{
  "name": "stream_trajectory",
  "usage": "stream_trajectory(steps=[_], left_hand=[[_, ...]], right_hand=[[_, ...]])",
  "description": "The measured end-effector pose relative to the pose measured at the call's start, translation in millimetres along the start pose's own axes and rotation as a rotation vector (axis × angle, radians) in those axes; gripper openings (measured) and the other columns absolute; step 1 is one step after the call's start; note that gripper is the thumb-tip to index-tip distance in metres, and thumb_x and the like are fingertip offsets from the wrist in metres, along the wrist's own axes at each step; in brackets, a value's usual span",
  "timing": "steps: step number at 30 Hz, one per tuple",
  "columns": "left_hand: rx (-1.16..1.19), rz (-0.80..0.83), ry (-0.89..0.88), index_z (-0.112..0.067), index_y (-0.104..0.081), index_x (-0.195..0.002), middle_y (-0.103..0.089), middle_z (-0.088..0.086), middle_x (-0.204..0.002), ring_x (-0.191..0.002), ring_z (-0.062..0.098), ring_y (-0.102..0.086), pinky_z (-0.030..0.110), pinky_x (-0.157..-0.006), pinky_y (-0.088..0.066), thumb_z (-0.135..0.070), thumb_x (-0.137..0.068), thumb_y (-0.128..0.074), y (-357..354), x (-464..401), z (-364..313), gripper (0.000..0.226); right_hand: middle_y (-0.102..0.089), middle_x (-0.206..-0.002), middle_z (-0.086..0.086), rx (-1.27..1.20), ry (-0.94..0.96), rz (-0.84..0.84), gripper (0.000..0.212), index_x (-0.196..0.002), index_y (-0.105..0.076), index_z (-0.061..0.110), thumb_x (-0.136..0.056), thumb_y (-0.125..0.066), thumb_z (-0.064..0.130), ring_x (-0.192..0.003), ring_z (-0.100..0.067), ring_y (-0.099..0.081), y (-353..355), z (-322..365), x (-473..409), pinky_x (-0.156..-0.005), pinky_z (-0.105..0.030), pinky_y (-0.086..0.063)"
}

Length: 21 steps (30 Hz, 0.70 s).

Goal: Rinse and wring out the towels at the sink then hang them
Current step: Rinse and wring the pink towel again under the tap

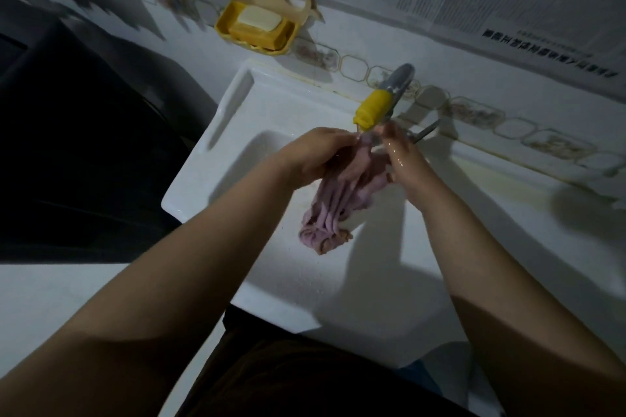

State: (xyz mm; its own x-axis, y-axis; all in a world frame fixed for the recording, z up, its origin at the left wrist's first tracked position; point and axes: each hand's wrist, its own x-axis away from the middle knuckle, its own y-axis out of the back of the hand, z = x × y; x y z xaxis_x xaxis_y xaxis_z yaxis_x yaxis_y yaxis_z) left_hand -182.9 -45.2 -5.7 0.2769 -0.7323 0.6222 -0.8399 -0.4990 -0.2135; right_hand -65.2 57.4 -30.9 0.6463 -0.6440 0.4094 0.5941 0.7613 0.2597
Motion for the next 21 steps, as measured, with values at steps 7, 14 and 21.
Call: stream_trajectory(steps=[7, 14, 21], left_hand=[[-0.96, -0.065, -0.266, -0.008, -0.062, -0.103, -0.061, 0.005, -0.091, -0.085, 0.017, -0.054, 0.021, -0.069, -0.045, -0.023, -0.098, -0.048, 8, -2, -21, 0.021], [-0.55, 0.134, -0.132, 0.006, -0.061, -0.088, -0.059, 0.012, -0.081, -0.075, 0.023, -0.052, 0.032, -0.074, -0.045, -0.041, -0.09, -0.059, 33, -13, 26, 0.047], [0.309, -0.402, -0.042, 0.01, -0.065, -0.089, -0.065, 0.031, -0.086, -0.081, 0.038, -0.066, 0.046, -0.081, -0.053, -0.038, -0.094, -0.052, 10, -29, 39, 0.05]], right_hand=[[-0.066, -0.072, -0.019, 0.318, -0.006, 0.257, 0.035, -0.09, -0.062, 0.005, -0.095, -0.052, 0.038, -0.056, -0.024, -0.065, 7, 1, 10, -0.059, -0.036, -0.052], [-0.069, -0.086, -0.01, -0.152, -0.006, -0.087, 0.032, -0.087, -0.065, 0.012, -0.091, -0.055, 0.042, -0.079, -0.018, -0.066, 10, 26, -1, -0.075, -0.03, -0.053], [-0.069, -0.088, -0.016, -0.075, -0.034, -0.143, 0.034, -0.081, -0.065, 0.008, -0.092, -0.052, 0.038, -0.069, -0.026, -0.063, -28, 25, 8, -0.063, -0.027, -0.046]])
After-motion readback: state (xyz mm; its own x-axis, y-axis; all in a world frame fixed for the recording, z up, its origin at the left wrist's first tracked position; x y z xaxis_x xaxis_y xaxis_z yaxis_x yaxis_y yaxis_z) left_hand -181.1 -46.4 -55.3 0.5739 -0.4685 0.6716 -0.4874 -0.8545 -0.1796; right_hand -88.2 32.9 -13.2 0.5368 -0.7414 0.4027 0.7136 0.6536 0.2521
